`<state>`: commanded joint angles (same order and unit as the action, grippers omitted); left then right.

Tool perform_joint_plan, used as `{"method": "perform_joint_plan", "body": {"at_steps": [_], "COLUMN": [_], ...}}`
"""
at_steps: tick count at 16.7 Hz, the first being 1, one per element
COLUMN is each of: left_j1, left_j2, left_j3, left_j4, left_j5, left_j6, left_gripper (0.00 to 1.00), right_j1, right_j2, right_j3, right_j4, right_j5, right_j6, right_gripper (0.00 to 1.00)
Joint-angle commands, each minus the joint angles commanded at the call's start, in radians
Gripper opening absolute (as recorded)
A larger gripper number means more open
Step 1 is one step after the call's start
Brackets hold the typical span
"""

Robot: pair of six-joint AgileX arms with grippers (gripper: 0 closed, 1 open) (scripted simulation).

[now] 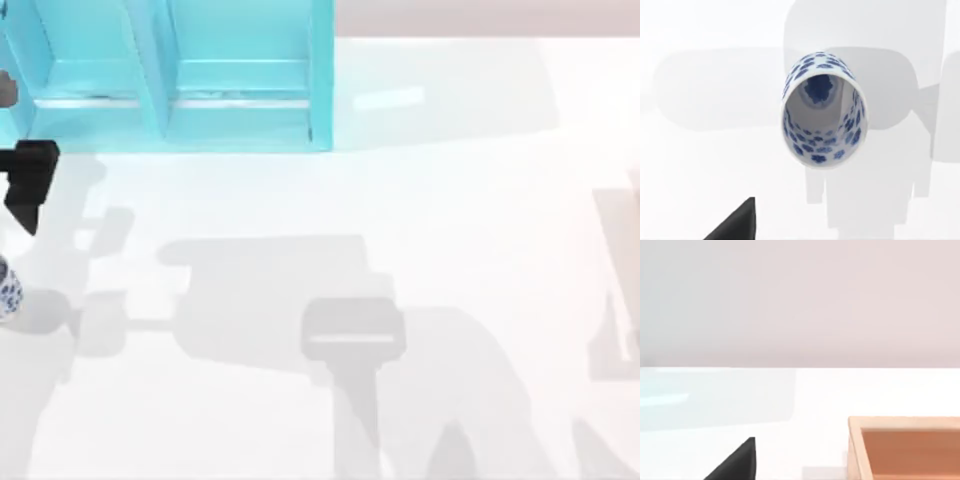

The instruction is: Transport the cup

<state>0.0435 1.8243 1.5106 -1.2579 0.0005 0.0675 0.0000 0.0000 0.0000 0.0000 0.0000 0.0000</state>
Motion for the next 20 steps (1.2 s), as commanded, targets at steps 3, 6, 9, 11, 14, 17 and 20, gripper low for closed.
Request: {"method": "perform_joint_plan", "body": {"at_steps": [3, 6, 9, 11, 14, 17, 20], "left_j1": [0.0, -0.004, -0.001, 0.0, 0.002, 0.003, 0.003], "left_j2": [0.0, 0.001, 0.027, 0.053, 0.087, 0.099, 0.099], "left_j3": [0.0, -0.018, -0.093, -0.162, -0.252, -0.281, -0.281], "left_j4": [0.0, 0.018, 0.118, 0.22, 0.345, 0.38, 0.38], "left_j5": [0.0, 0.0, 0.0, 0.0, 0.0, 0.0, 0.0], "left_j6": [0.0, -0.001, -0.001, 0.001, 0.004, 0.005, 0.005], "left_gripper": [1.0, 1.0, 1.0, 1.0, 1.0, 1.0, 1.0], "right_j1": [0.0, 0.0, 0.0, 0.0, 0.0, 0.0, 0.0], "right_j2": [0.0, 0.0, 0.0, 0.0, 0.0, 0.0, 0.0], "right_j3": [0.0, 0.0, 0.0, 0.0, 0.0, 0.0, 0.0], "right_j4": [0.0, 0.0, 0.0, 0.0, 0.0, 0.0, 0.0], "right_j5": [0.0, 0.0, 0.0, 0.0, 0.0, 0.0, 0.0], "right_j6": [0.0, 0.0, 0.0, 0.0, 0.0, 0.0, 0.0], "right_gripper": [1.0, 1.0, 1.0, 1.0, 1.0, 1.0, 1.0]}}
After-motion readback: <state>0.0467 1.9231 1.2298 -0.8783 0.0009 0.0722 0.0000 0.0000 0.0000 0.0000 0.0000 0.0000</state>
